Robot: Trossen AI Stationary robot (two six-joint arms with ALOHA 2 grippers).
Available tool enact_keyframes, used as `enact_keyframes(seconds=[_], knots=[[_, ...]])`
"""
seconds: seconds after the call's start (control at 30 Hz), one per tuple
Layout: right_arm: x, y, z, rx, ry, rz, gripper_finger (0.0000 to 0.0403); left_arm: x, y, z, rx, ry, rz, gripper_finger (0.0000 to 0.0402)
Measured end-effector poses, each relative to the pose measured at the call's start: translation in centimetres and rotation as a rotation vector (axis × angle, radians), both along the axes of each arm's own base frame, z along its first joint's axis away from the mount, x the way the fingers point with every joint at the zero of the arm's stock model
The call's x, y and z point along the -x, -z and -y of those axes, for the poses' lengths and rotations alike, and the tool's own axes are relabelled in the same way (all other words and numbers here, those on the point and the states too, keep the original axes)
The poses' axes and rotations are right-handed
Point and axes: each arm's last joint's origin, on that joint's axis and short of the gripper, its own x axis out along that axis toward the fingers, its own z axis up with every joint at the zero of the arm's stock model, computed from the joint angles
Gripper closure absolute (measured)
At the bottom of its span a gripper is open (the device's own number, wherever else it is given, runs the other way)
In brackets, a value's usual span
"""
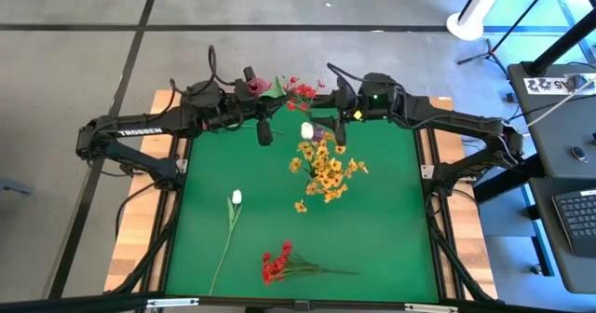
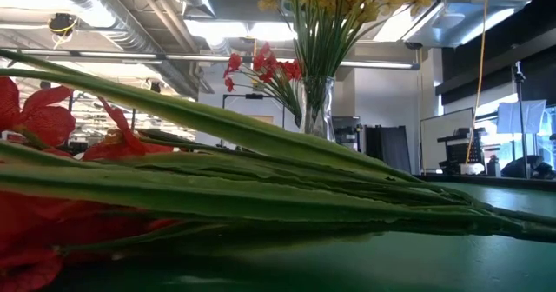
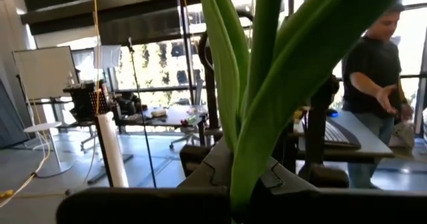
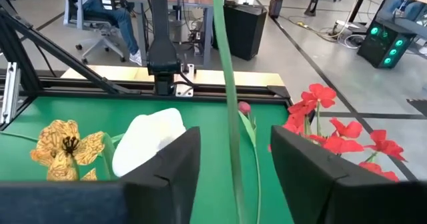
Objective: Sort flowers into vase by color
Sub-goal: Put the bottom red tulip into the violet vase
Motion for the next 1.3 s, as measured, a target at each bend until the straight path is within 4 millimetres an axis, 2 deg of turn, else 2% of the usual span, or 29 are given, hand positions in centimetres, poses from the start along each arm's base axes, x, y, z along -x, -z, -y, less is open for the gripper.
enact_keyframes(seconds=[0.37, 0.67, 0.8, 0.9, 1.03, 1.3], knots=[[0.04, 0.02, -0.03, -0.002, -0.004, -0.004, 0.0326, -0.02, 0.18, -0.01, 0.004, 0.000, -0.019, 0.0401], [0.05, 0.05, -0.07, -0.010, -0.017, -0.006, 0.0344, -0.07, 0.13, 0.16, 0.028, 0.061, -0.005, 0.0401], [0.05, 0.05, -0.07, -0.003, -0.019, -0.007, 0.0386, -0.07, 0.14, 0.16, 0.050, 0.063, 0.001, 0.0401], [0.06, 0.05, -0.05, 0.009, -0.013, -0.008, 0.0392, -0.06, 0.15, 0.12, 0.055, 0.048, 0.003, 0.0397], [0.07, 0.06, 0.09, 0.018, 0.036, -0.012, 0.0398, 0.02, 0.23, 0.03, 0.073, 0.016, -0.004, 0.0360], [0.28, -0.40, 0.22, 0.022, 0.100, 0.014, 0.0400, 0.71, -0.15, 0.69, 0.013, -0.020, -0.026, 0.0249]])
